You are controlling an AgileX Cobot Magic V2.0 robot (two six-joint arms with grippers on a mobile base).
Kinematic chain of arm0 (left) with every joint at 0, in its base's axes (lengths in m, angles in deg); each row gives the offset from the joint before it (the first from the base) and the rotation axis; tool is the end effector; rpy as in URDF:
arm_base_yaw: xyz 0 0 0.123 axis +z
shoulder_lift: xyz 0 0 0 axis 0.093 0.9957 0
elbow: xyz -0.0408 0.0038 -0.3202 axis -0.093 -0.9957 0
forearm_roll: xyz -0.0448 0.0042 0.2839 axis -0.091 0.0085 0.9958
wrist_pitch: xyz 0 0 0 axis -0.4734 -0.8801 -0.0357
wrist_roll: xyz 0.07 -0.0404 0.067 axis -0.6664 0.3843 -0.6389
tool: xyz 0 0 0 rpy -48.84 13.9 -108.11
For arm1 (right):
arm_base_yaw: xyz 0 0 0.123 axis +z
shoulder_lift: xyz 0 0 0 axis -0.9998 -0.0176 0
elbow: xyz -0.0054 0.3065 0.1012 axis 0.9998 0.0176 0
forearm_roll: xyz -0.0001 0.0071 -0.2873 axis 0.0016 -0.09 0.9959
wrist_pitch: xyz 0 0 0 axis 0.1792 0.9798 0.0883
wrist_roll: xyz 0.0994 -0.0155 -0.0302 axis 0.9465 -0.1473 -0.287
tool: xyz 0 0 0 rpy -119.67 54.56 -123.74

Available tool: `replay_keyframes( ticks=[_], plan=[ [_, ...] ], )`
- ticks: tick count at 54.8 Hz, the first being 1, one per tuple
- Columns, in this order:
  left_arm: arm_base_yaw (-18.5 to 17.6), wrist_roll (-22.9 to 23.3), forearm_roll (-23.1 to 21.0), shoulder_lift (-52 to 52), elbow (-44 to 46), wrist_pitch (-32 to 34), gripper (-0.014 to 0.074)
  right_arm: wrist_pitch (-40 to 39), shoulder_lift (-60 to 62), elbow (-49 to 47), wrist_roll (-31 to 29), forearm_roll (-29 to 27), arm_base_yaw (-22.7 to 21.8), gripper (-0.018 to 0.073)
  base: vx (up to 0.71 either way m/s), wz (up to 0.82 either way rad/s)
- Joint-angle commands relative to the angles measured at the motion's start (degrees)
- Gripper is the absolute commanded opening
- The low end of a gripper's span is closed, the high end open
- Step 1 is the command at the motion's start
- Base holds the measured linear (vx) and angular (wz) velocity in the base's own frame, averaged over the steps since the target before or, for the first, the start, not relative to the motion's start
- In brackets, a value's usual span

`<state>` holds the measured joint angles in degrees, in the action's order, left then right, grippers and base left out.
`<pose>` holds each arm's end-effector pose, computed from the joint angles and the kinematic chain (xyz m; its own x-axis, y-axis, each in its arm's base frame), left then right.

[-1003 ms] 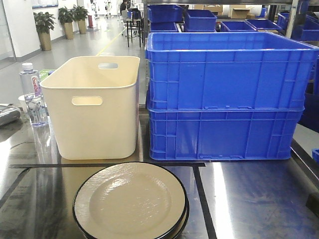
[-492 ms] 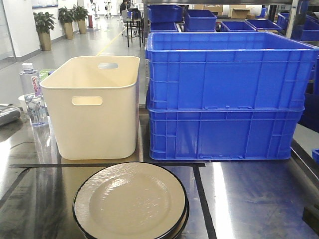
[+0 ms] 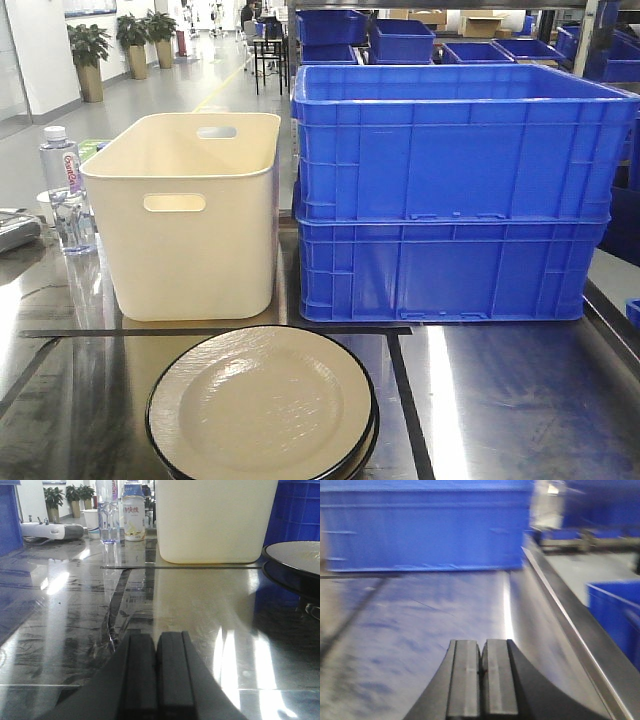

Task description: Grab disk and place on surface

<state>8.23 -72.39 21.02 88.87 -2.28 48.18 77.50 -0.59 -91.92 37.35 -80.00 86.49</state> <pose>0.0686 0.0030 0.1917 -0.0455 -0.0732 -0.9963 -0.0498 0.9962 -0.0709 0.0861 -0.0036 0.2140 -0.1215 0.0342 -0.9920 0.0458 0.9985 0.0288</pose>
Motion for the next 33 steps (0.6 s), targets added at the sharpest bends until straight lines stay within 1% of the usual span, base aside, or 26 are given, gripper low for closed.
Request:
replay_keyframes(
  ticks=[1,3,6,9,13,33],
  plan=[
    [-0.48,0.53,0.08,-0.91,-1.39,4.39,0.0001,-4.77,5.62,3.22,0.96,1.0,-2.53,-0.0009,0.0,0.0],
    [-0.48,0.53,0.08,-0.91,-1.39,4.39,0.0001,-4.77,7.96,4.92,0.96,1.33,-2.53,-0.0009,0.0,0.0],
    [-0.48,0.53,0.08,-0.91,-1.39,4.39,0.0001,-0.19,11.08,4.52,0.9,1.33,-2.53,-0.0009,0.0,0.0],
    [-0.48,0.53,0.08,-0.86,-1.39,4.39,0.0001,1.29,13.59,4.65,0.9,2.18,-2.53,-0.0009,0.0,0.0],
    [-0.48,0.53,0.13,-0.86,-1.39,4.34,0.0001,1.08,13.15,4.65,0.9,2.89,-2.53,-0.0009,0.0,0.0],
    [-0.48,0.53,0.13,-0.86,-1.39,4.34,0.0001,0.86,13.29,4.65,0.9,2.89,-2.53,-0.0009,0.0,0.0]
  ],
)
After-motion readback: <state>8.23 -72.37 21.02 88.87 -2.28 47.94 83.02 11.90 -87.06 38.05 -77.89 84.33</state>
